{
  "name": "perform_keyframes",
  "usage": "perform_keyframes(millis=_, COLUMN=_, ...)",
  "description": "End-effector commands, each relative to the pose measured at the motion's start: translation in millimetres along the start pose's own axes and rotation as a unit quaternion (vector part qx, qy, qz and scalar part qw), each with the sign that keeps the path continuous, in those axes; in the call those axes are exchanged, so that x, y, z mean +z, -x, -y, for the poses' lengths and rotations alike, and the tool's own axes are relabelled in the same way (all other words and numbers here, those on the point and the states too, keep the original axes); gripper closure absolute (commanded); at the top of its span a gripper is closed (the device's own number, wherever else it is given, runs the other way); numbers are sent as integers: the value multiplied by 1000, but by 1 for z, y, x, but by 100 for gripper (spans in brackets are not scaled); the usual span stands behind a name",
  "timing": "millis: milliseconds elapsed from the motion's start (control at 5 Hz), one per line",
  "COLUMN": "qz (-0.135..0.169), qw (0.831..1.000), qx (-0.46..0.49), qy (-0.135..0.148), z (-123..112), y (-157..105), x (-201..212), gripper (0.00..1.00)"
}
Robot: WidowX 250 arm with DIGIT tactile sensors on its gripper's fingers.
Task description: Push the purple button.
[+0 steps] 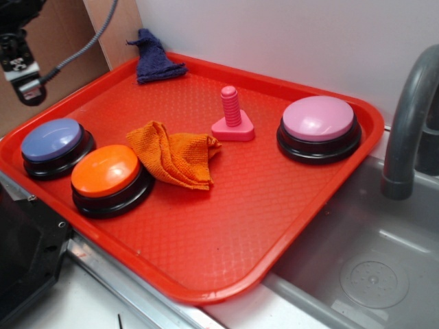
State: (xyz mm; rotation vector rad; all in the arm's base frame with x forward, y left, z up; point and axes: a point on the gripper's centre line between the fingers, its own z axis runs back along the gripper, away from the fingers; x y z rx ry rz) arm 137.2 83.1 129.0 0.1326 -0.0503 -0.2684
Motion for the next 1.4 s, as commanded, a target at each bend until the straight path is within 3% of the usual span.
perform_keyframes(millis=0, qz=7, qw=1000, qx=18, qy=-16, z=-8, y=5, x=28, gripper=0)
perform_keyframes(millis=200, qz=-7, qw=999, qx=39, qy=-6, z=-5, y=2, x=39, gripper=0)
perform_keyframes(millis=400, qz=-13, qw=999, qx=42, qy=-14, z=-1, y=-3, x=49, gripper=0)
perform_keyframes(millis=1200, qz=-3, qw=999, qx=37, qy=-28, z=18, y=-17, x=61, gripper=0)
